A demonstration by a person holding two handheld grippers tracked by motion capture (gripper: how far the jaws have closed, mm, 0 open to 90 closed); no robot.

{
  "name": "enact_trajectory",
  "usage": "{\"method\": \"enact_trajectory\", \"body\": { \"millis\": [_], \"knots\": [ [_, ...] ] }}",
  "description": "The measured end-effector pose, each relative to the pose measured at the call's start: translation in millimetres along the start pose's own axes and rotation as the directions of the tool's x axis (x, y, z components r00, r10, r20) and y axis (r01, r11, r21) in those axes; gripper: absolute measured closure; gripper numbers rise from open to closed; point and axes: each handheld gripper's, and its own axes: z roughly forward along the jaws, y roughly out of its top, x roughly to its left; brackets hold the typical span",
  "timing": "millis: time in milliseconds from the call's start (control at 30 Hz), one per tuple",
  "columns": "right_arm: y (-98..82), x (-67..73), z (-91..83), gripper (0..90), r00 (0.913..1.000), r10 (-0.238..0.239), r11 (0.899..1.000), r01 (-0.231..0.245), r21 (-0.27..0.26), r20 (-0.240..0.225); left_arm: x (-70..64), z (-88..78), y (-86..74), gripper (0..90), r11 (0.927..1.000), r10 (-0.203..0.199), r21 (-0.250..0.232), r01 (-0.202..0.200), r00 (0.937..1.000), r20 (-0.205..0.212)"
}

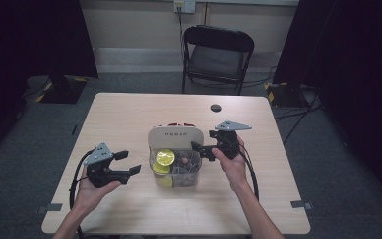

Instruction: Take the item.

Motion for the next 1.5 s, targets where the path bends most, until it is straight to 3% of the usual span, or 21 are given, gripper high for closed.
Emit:
{"method": "enact_trajectory", "body": {
  "millis": [200,500,600,667,733,867,900,933,1067,1100,1167,1200,1433,1500],
  "knots": [
    [0.3,-0.3,0.2,11.4,1.0000,0.001,1.000,-0.001,-0.001,-0.004,-1.2,3.0,12.4,27.1,0.9995,-0.021,-0.025,0.021,0.9994,0.029],
    [0.8,0.2,-0.9,12.9,1.0000,-0.003,1.000,0.003,-0.001,-0.003,-10.6,12.7,25.9,32.8,0.9979,-0.001,-0.065,0.006,0.9964,0.085],
    [0.7,-0.8,-0.4,12.2,1.0000,0.004,1.000,-0.004,0.000,-0.008,-14.2,16.5,30.6,34.6,0.9981,0.037,-0.051,-0.033,0.9960,0.081],
    [0.9,-0.7,-0.4,12.3,1.0000,0.001,1.000,-0.001,0.001,-0.008,-16.6,19.6,33.8,36.2,0.9975,0.023,-0.069,-0.016,0.9946,0.101],
    [1.0,-0.7,-0.6,12.4,1.0000,0.000,1.000,0.000,0.000,-0.008,-19.5,23.5,37.5,37.2,0.9977,0.049,-0.052,-0.045,0.9949,0.088],
    [1.0,-0.9,-0.7,12.5,1.0000,0.002,1.000,-0.002,0.000,-0.009,-23.0,34.3,39.1,37.3,0.9983,0.047,-0.038,-0.043,0.9930,0.108],
    [1.0,-0.7,-0.6,12.9,0.9999,0.005,1.000,-0.005,0.001,-0.011,-24.3,38.6,39.3,37.1,0.9991,0.028,-0.036,-0.023,0.9903,0.136],
    [0.9,-0.6,-0.4,12.9,0.9999,0.004,1.000,-0.004,0.002,-0.012,-25.5,40.2,39.9,36.6,0.9990,0.037,-0.030,-0.034,0.9922,0.119],
    [0.9,0.0,0.0,13.2,0.9999,0.003,1.000,-0.003,0.004,-0.013,-27.1,44.1,40.9,34.4,0.9992,0.020,-0.037,-0.015,0.9916,0.128],
    [0.9,0.0,0.0,13.3,0.9999,0.002,1.000,-0.002,0.004,-0.013,-27.2,44.7,41.6,34.4,0.9988,0.047,-0.021,-0.045,0.9937,0.102],
    [0.9,0.1,-0.1,13.4,0.9999,-0.001,1.000,0.001,0.004,-0.011,-26.4,48.5,40.7,33.8,0.9993,0.034,-0.021,-0.032,0.9929,0.114],
    [1.0,0.1,-0.2,13.4,0.9999,-0.001,1.000,0.001,0.005,-0.011,-26.0,49.2,40.7,33.8,0.9992,0.040,0.001,-0.040,0.9936,0.106],
    [1.3,-0.7,-0.9,13.3,0.9999,0.001,1.000,-0.001,0.005,-0.012,-26.8,59.1,37.4,34.5,0.9988,0.034,0.030,-0.038,0.9913,0.127],
    [1.3,-0.5,-1.0,13.3,0.9999,-0.001,1.000,0.001,0.004,-0.011,-27.3,60.7,36.8,34.6,0.9974,0.051,0.045,-0.057,0.9909,0.125]
  ]
}}
